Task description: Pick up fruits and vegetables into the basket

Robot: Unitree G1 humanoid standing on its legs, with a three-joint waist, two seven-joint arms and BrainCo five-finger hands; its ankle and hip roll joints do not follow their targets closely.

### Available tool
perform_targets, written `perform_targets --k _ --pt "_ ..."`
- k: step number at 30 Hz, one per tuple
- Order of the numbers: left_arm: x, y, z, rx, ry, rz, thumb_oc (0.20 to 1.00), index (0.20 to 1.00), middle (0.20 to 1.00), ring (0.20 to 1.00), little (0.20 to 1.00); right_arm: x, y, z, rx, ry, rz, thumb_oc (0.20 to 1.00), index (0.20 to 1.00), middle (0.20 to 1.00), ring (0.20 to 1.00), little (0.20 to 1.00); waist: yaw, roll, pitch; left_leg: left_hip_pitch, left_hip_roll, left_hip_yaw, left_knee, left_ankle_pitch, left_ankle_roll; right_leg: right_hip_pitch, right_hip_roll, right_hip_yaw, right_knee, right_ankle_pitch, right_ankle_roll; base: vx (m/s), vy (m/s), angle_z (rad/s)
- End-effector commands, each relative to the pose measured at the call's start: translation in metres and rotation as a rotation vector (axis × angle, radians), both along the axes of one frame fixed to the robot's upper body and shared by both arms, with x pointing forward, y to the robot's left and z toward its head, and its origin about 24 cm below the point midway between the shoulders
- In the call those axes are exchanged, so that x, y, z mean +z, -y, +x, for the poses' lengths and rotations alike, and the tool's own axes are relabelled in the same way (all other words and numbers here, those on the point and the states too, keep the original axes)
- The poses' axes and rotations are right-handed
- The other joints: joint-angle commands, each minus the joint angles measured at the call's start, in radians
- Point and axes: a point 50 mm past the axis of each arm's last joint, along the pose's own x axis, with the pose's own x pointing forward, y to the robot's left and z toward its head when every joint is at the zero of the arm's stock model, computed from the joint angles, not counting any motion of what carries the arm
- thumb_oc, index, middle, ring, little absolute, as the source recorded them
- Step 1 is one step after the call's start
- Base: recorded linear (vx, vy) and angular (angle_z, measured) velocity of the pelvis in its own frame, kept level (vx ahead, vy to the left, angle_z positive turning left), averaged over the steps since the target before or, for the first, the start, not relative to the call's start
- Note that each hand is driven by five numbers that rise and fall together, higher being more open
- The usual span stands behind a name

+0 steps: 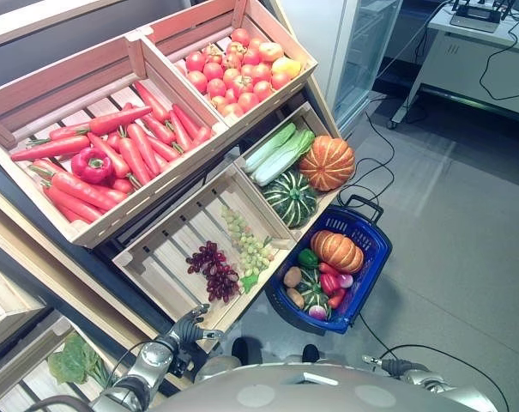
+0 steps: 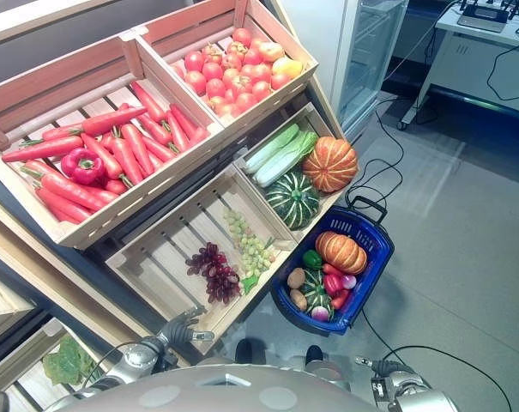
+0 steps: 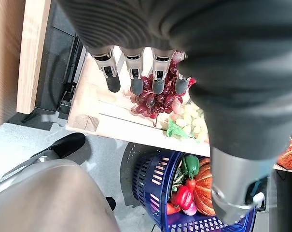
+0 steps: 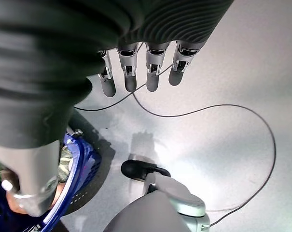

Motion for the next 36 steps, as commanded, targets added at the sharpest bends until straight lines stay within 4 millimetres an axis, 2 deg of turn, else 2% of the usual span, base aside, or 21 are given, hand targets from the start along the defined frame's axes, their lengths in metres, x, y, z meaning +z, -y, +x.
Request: perform_targets --k 1,20,25,33,36 --pt "0.009 0.005 0.028 -0.006 0.094 -0.009 1.000 1.000 1.000 1.000 1.000 0.001 -0.007 0.016 0.059 0.030 0.001 1.000 1.000 1.000 1.000 1.000 0.003 -0.022 0.048 0.075 0.008 0.027 0.007 -0.139 -0.020 0.053 -0.031 -0.008 0.041 -0.090 0.076 0.02 0.009 -0.03" --pt "0.010 0.003 0.029 0.010 0.105 -0.004 1.000 1.000 1.000 1.000 1.000 0.000 -0.007 0.013 0.059 0.022 0.005 1.000 1.000 1.000 1.000 1.000 0.005 -0.035 0.040 0.089 0.012 0.030 0.007 -0.147 -0.019 0.066 -0.030 -0.001 0.037 -0.090 0.078 0.00 0.000 0.00" --pt "0.015 0.001 0.037 0.048 0.169 -0.005 1.000 1.000 1.000 1.000 1.000 0.000 -0.005 0.012 0.065 0.014 0.001 1.000 1.000 1.000 1.000 1.000 0.002 -0.034 0.043 0.087 0.013 0.032 0.007 -0.146 -0.020 0.065 -0.030 0.006 0.027 -0.080 0.081 0.00 0.000 0.00" --pt "0.055 -0.001 0.086 0.135 0.417 -0.084 1.000 1.000 1.000 1.000 1.000 0.004 0.007 0.012 0.039 0.019 -0.025 1.000 1.000 1.000 1.000 1.000 0.007 -0.024 0.068 0.049 0.018 0.038 0.007 -0.131 -0.025 0.033 -0.036 0.007 0.017 -0.059 0.086 0.02 0.016 -0.03" --pt "0.087 0.006 0.115 0.117 0.581 -0.116 1.000 1.000 1.000 1.000 1.000 0.007 0.010 0.019 0.040 0.045 -0.039 1.000 1.000 1.000 1.000 1.000 0.010 -0.013 0.095 0.008 0.017 0.030 0.007 -0.119 -0.023 -0.012 -0.038 0.013 0.021 -0.051 0.083 -0.04 0.039 -0.05"
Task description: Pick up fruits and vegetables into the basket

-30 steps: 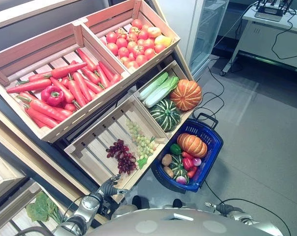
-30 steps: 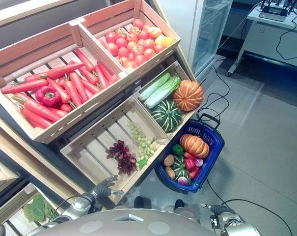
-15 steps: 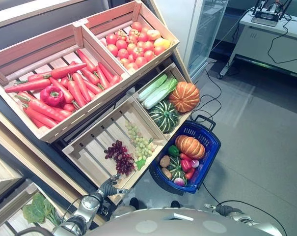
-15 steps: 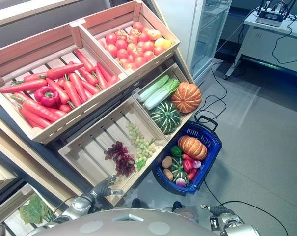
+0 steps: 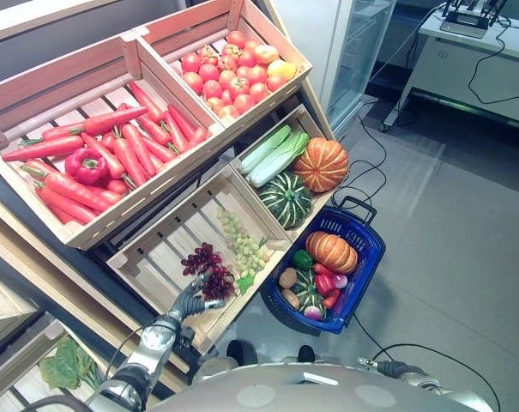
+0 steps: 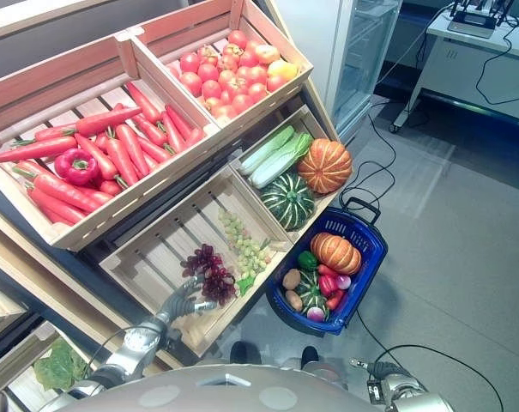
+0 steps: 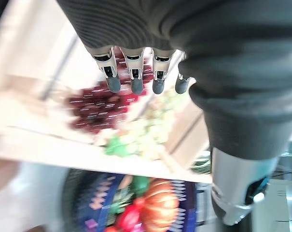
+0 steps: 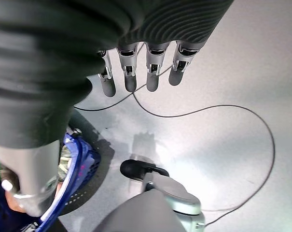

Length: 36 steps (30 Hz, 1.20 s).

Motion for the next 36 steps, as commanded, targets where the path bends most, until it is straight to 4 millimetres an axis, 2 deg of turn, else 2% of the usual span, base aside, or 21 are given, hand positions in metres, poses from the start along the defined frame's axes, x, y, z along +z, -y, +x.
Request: perform_targets --k 1,2,4,6,8,9,14,16,22,27,28,29,33,36 --pt "0.056 0.001 0.069 0.040 0.302 -0.033 1.000 1.000 1.000 1.000 1.000 0.010 0.015 0.030 0.022 0.067 -0.051 1.000 1.000 1.000 1.000 1.000 0.008 0.008 0.115 0.022 0.010 -0.004 0.007 -0.112 -0.019 0.014 -0.040 -0.004 0.024 -0.049 0.083 -0.16 0.039 -0.08" --pt "0.070 0.001 0.079 0.036 0.359 -0.039 1.000 1.000 1.000 1.000 1.000 0.013 0.017 0.038 0.024 0.093 -0.057 1.000 1.000 1.000 1.000 1.000 0.008 0.012 0.135 0.003 0.009 -0.007 0.007 -0.107 -0.017 -0.008 -0.041 -0.004 0.029 -0.047 0.082 -0.18 0.032 -0.09" --pt "0.084 0.002 0.090 0.030 0.421 -0.042 1.000 1.000 1.000 1.000 1.000 0.016 0.018 0.047 0.027 0.121 -0.064 1.000 1.000 1.000 1.000 1.000 0.007 0.017 0.159 -0.019 0.008 -0.010 0.007 -0.101 -0.016 -0.037 -0.042 -0.003 0.043 -0.047 0.079 -0.23 0.026 -0.07" --pt "0.126 0.010 0.119 0.002 0.597 -0.028 1.000 1.000 1.000 1.000 1.000 0.024 0.021 0.071 0.028 0.190 -0.078 1.000 1.000 1.000 1.000 1.000 -0.002 0.031 0.223 -0.075 0.002 -0.020 0.007 -0.082 -0.006 -0.114 -0.037 0.003 0.089 -0.049 0.070 -0.33 0.049 -0.03" --pt "0.147 0.013 0.131 -0.011 0.683 -0.015 1.000 1.000 1.000 1.000 1.000 0.027 0.023 0.079 0.032 0.212 -0.083 1.000 1.000 1.000 1.000 1.000 -0.010 0.036 0.251 -0.102 -0.004 -0.023 0.016 -0.074 -0.002 -0.147 -0.034 0.010 0.112 -0.052 0.064 -0.19 0.045 0.00" --pt "0.166 0.016 0.141 -0.013 0.751 -0.003 1.000 1.000 1.000 1.000 1.000 0.031 0.024 0.085 0.039 0.231 -0.089 1.000 1.000 1.000 1.000 1.000 -0.014 0.037 0.278 -0.125 -0.009 -0.022 0.029 -0.069 -0.001 -0.169 -0.035 0.010 0.128 -0.054 0.062 -0.15 0.031 0.00" --pt "0.218 0.018 0.162 -0.027 0.956 0.090 1.000 1.000 1.000 1.000 1.000 0.037 0.026 0.100 0.053 0.278 -0.087 1.000 1.000 1.000 1.000 1.000 -0.024 0.030 0.342 -0.203 -0.017 -0.022 0.093 -0.069 -0.001 -0.235 -0.037 0.010 0.173 -0.056 0.055 -0.12 -0.013 -0.01" --pt "0.246 0.019 0.171 -0.041 1.067 0.170 1.000 1.000 1.000 1.000 1.000 0.041 0.025 0.109 0.059 0.311 -0.084 1.000 1.000 1.000 1.000 1.000 -0.028 0.023 0.371 -0.241 -0.019 -0.021 0.118 -0.070 -0.002 -0.269 -0.035 0.008 0.187 -0.054 0.052 -0.14 -0.045 0.00" --pt "0.304 0.025 0.186 -0.115 1.316 0.519 1.000 1.000 1.000 1.000 1.000 0.054 0.021 0.139 0.072 0.386 -0.084 1.000 1.000 1.000 1.000 1.000 -0.044 0.003 0.434 -0.329 -0.017 -0.004 0.191 -0.080 -0.006 -0.353 -0.029 0.005 0.244 -0.055 0.047 -0.12 -0.029 -0.03" --pt "0.331 0.031 0.194 -0.202 1.412 0.743 1.000 1.000 1.000 1.000 1.000 0.065 0.024 0.154 0.082 0.422 -0.102 1.000 1.000 1.000 1.000 1.000 -0.064 -0.004 0.465 -0.378 -0.016 0.006 0.236 -0.088 -0.007 -0.407 -0.023 0.007 0.286 -0.061 0.041 -0.07 0.008 -0.04" --pt "0.332 0.032 0.194 -0.205 1.416 0.746 1.000 1.000 1.000 1.000 1.000 0.065 0.024 0.155 0.082 0.422 -0.102 1.000 1.000 1.000 1.000 1.000 -0.064 -0.004 0.465 -0.381 -0.016 0.006 0.239 -0.088 -0.007 -0.410 -0.023 0.008 0.288 -0.061 0.041 -0.03 0.013 -0.04" --pt "0.334 0.036 0.196 -0.255 1.430 0.833 1.000 1.000 1.000 1.000 1.000 0.069 0.026 0.159 0.081 0.431 -0.106 1.000 1.000 1.000 1.000 1.000 -0.071 -0.005 0.465 -0.396 -0.015 0.010 0.250 -0.091 -0.008 -0.429 -0.022 0.009 0.299 -0.062 0.040 -0.02 0.012 -0.04" --pt "0.338 0.042 0.201 -0.370 1.436 1.002 1.000 1.000 1.000 1.000 1.000 0.078 0.029 0.171 0.090 0.449 -0.116 1.000 1.000 1.000 1.000 1.000 -0.085 -0.007 0.465 -0.429 -0.014 0.019 0.275 -0.096 -0.010 -0.468 -0.022 0.014 0.322 -0.064 0.040 -0.02 0.020 -0.02" --pt "0.337 0.047 0.203 -0.439 1.415 1.069 1.000 1.000 1.000 1.000 1.000 0.082 0.030 0.177 0.095 0.456 -0.122 1.000 1.000 1.000 1.000 1.000 -0.093 -0.006 0.465 -0.448 -0.015 0.021 0.289 -0.099 -0.010 -0.489 -0.022 0.019 0.335 -0.066 0.040 0.00 0.008 -0.01"
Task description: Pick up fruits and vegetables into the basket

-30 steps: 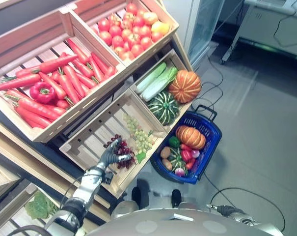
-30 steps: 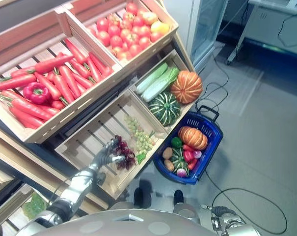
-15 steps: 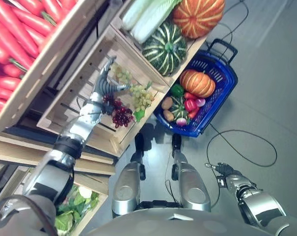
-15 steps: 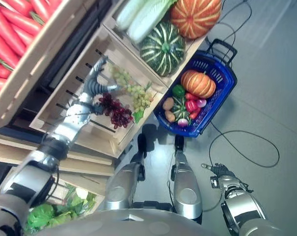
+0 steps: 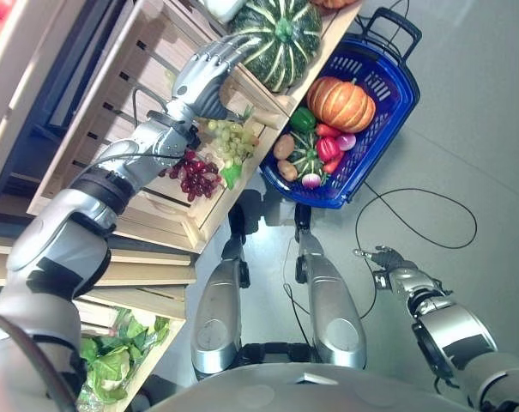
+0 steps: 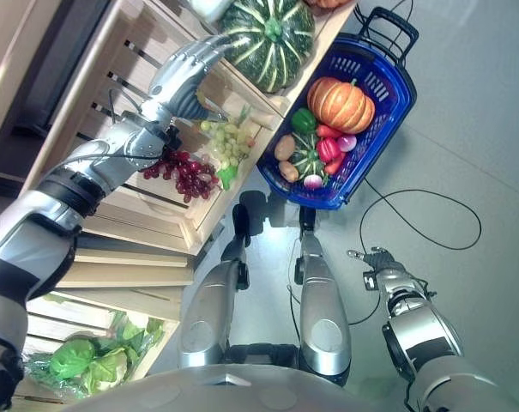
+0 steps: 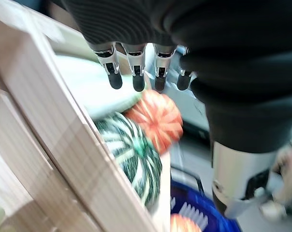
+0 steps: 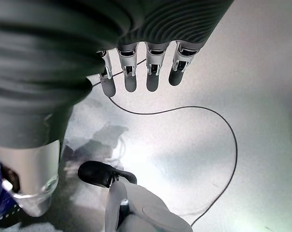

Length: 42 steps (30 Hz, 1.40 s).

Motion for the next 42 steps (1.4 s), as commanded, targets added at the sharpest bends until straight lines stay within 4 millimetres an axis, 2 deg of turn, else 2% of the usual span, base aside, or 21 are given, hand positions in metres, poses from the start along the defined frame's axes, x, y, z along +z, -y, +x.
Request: perform_targets --k 1,8,15,20,29,42 --pt "0.028 -0.008 0.004 0.025 0.086 0.070 1.000 1.000 1.000 1.000 1.000 0.002 0.019 -0.009 -0.025 -0.034 -0.041 1.000 1.000 1.000 1.000 1.000 -0.016 -0.032 -0.011 -0.089 -0.019 0.006 0.221 -0.169 -0.011 -0.081 -0.023 0.004 0.190 -0.110 0.047 -0.01 0.021 -0.06" --pt "0.022 -0.001 0.004 0.001 0.055 0.120 1.000 1.000 1.000 1.000 1.000 0.006 0.020 -0.004 -0.013 -0.032 -0.044 1.000 1.000 1.000 1.000 1.000 -0.020 -0.025 -0.011 -0.085 -0.029 0.008 0.224 -0.174 -0.010 -0.089 -0.028 0.008 0.203 -0.115 0.048 0.01 0.017 -0.05" --pt "0.008 0.004 -0.003 -0.060 0.047 0.183 1.000 1.000 1.000 1.000 1.000 0.008 0.021 -0.002 -0.018 -0.027 -0.045 1.000 1.000 1.000 1.000 1.000 -0.011 -0.021 -0.011 -0.083 -0.036 0.005 0.227 -0.172 -0.014 -0.084 -0.032 0.003 0.206 -0.116 0.048 0.00 0.003 0.01" --pt "0.001 0.004 -0.003 -0.040 0.013 0.236 1.000 1.000 1.000 1.000 1.000 0.011 0.021 0.001 -0.021 -0.019 -0.047 1.000 1.000 1.000 1.000 1.000 -0.007 -0.019 -0.011 -0.094 -0.038 0.003 0.231 -0.170 -0.013 -0.094 -0.032 -0.002 0.212 -0.117 0.049 -0.01 0.003 0.01" --pt "-0.006 -0.023 0.010 0.122 -0.052 0.306 1.000 1.000 1.000 1.000 1.000 0.016 0.020 0.008 -0.008 -0.003 -0.055 1.000 1.000 1.000 1.000 1.000 -0.018 -0.026 -0.011 -0.154 -0.033 0.011 0.270 -0.172 -0.010 -0.154 -0.020 0.006 0.247 -0.118 0.047 -0.01 0.006 0.02" --pt "-0.019 -0.048 0.022 0.298 -0.112 0.359 1.000 1.000 1.000 1.000 1.000 0.023 0.015 0.019 0.020 0.011 -0.065 1.000 1.000 1.000 1.000 1.000 -0.035 -0.036 -0.011 -0.198 -0.028 0.016 0.298 -0.170 -0.011 -0.199 -0.013 0.017 0.273 -0.117 0.047 0.00 0.003 0.00"
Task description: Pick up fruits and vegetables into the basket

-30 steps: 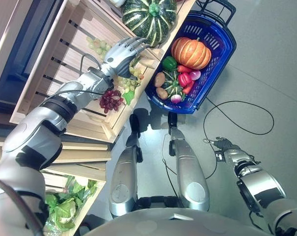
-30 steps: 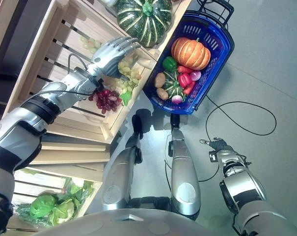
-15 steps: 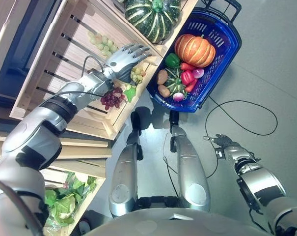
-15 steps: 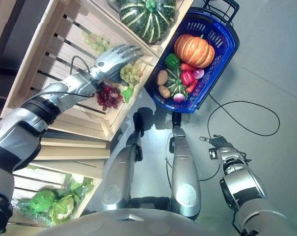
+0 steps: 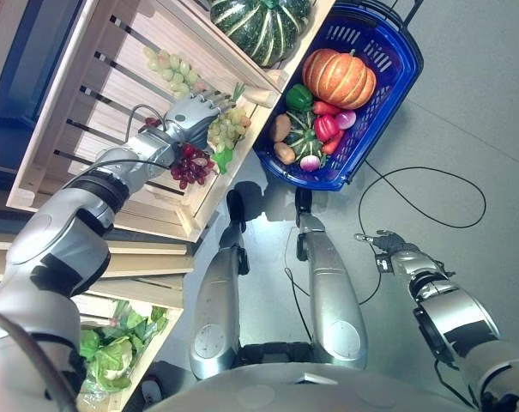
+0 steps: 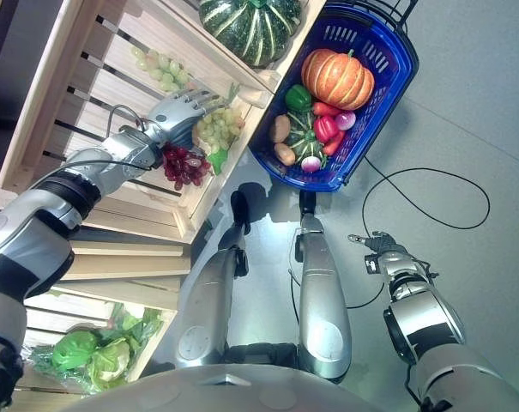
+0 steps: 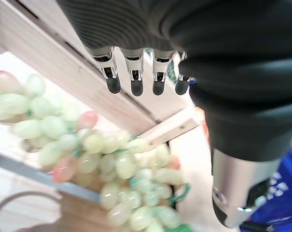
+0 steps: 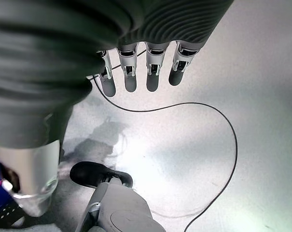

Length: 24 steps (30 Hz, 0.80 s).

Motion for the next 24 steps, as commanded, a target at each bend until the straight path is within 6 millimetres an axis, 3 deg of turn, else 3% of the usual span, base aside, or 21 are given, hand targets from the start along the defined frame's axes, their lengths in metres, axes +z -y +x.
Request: perform_targets --k 1,10,24 --pt "0.027 -0.012 0.008 0.070 0.094 -0.008 1.000 1.000 1.000 1.000 1.000 0.005 0.013 -0.002 -0.004 -0.013 -0.051 1.000 1.000 1.000 1.000 1.000 -0.009 -0.036 -0.011 -0.069 -0.011 -0.001 0.197 -0.157 -0.017 0.003 0.010 -0.009 0.029 -0.027 0.057 0.00 0.000 0.00" --pt "0.039 -0.017 0.014 0.117 0.181 0.034 1.000 1.000 1.000 1.000 1.000 0.011 0.010 0.006 0.015 0.008 -0.061 1.000 1.000 1.000 1.000 1.000 -0.023 -0.043 -0.011 -0.131 -0.004 -0.003 0.222 -0.151 -0.018 -0.059 0.024 0.000 0.057 -0.027 0.054 0.00 0.007 -0.02" --pt "0.046 -0.010 0.018 0.106 0.310 0.073 1.000 1.000 1.000 1.000 1.000 0.018 -0.002 0.019 0.040 0.053 -0.057 1.000 1.000 1.000 1.000 1.000 -0.040 -0.060 -0.011 -0.223 0.002 -0.013 0.255 -0.147 -0.022 -0.146 0.045 0.013 0.093 -0.029 0.053 0.00 0.000 0.00"
